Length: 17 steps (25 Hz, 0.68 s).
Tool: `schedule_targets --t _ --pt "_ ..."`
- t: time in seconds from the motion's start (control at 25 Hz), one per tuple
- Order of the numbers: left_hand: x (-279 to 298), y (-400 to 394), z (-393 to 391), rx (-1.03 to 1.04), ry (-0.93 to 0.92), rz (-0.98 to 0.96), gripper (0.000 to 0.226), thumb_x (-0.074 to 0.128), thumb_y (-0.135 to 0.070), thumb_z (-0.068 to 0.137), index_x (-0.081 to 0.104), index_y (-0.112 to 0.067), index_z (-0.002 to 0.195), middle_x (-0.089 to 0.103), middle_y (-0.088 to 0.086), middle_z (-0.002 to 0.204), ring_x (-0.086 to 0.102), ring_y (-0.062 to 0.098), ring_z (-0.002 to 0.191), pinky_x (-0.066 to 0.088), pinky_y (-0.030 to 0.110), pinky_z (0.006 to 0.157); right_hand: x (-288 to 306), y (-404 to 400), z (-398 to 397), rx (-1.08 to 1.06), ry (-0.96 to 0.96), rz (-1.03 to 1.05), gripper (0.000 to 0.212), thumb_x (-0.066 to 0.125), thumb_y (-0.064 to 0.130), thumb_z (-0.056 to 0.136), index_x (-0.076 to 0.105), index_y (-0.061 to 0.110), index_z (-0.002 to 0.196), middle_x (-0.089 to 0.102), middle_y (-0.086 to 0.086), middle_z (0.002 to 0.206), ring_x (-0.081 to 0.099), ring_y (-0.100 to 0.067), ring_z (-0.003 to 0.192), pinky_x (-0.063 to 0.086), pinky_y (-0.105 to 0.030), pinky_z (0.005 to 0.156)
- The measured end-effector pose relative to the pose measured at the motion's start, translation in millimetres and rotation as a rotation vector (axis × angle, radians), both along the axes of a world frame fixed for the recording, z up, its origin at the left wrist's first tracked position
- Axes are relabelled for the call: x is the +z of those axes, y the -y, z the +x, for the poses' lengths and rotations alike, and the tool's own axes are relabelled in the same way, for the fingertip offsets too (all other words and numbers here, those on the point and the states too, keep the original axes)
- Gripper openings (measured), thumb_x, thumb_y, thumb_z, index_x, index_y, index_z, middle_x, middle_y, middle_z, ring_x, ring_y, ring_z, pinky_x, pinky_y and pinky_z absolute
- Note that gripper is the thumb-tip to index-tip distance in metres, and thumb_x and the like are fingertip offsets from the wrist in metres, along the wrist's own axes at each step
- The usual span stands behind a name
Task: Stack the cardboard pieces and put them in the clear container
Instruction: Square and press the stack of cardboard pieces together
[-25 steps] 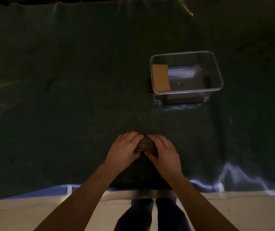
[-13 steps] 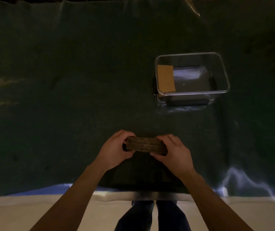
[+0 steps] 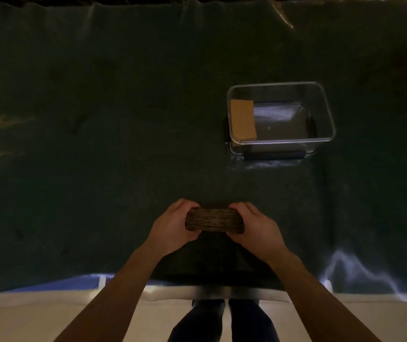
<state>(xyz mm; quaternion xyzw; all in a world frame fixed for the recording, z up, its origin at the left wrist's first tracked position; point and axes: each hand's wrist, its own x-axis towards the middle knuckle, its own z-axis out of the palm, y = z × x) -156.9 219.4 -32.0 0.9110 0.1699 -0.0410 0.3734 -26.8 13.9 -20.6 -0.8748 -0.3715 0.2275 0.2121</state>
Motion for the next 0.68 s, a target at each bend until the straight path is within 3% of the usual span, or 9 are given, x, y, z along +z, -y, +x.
schedule_targets --t 0.16,0.32,0.56,0.68 --pt "3.4 -5.5 4.5 0.03 0.015 -0.048 0.054 0.081 -0.033 0.068 0.049 -0.048 0.108 0.049 -0.029 0.103 0.053 -0.006 0.097 0.043 0.013 0.077 1.7 -1.6 6.0 -0.008 0.106 0.058 0.056 0.071 0.046 0.073 0.043 0.043 0.121 0.058 0.014 0.117 0.06 -0.007 0.097 0.049 -0.025 0.07" --pt "-0.7 -1.4 7.1 0.052 -0.066 -0.029 0.06 0.085 -0.032 0.066 0.05 -0.04 0.113 0.046 -0.024 0.106 0.047 -0.001 0.102 0.043 0.019 0.08 0.5 -2.2 8.5 -0.017 -0.035 -0.017 0.072 0.077 0.042 0.07 0.038 0.041 0.131 0.053 0.011 0.129 0.058 -0.012 0.111 0.054 -0.038 0.085" --pt "-9.5 -3.3 8.9 0.058 -0.05 0.002 0.053 0.083 -0.036 0.066 0.048 -0.043 0.105 0.047 -0.024 0.102 0.046 -0.003 0.096 0.035 0.009 0.072 -4.1 -2.7 8.7 -0.008 0.008 -0.02 0.056 0.073 0.045 0.074 0.045 0.037 0.122 0.058 0.011 0.12 0.06 -0.01 0.103 0.054 -0.035 0.08" --pt "-5.2 -3.3 9.7 0.089 -0.035 -0.08 0.05 0.085 -0.03 0.067 0.051 -0.041 0.102 0.054 -0.021 0.102 0.05 0.001 0.096 0.037 0.01 0.075 1.9 -6.1 10.5 -0.009 -0.008 -0.017 0.05 0.072 0.046 0.073 0.047 0.039 0.115 0.061 0.015 0.11 0.06 -0.007 0.095 0.052 -0.031 0.076"
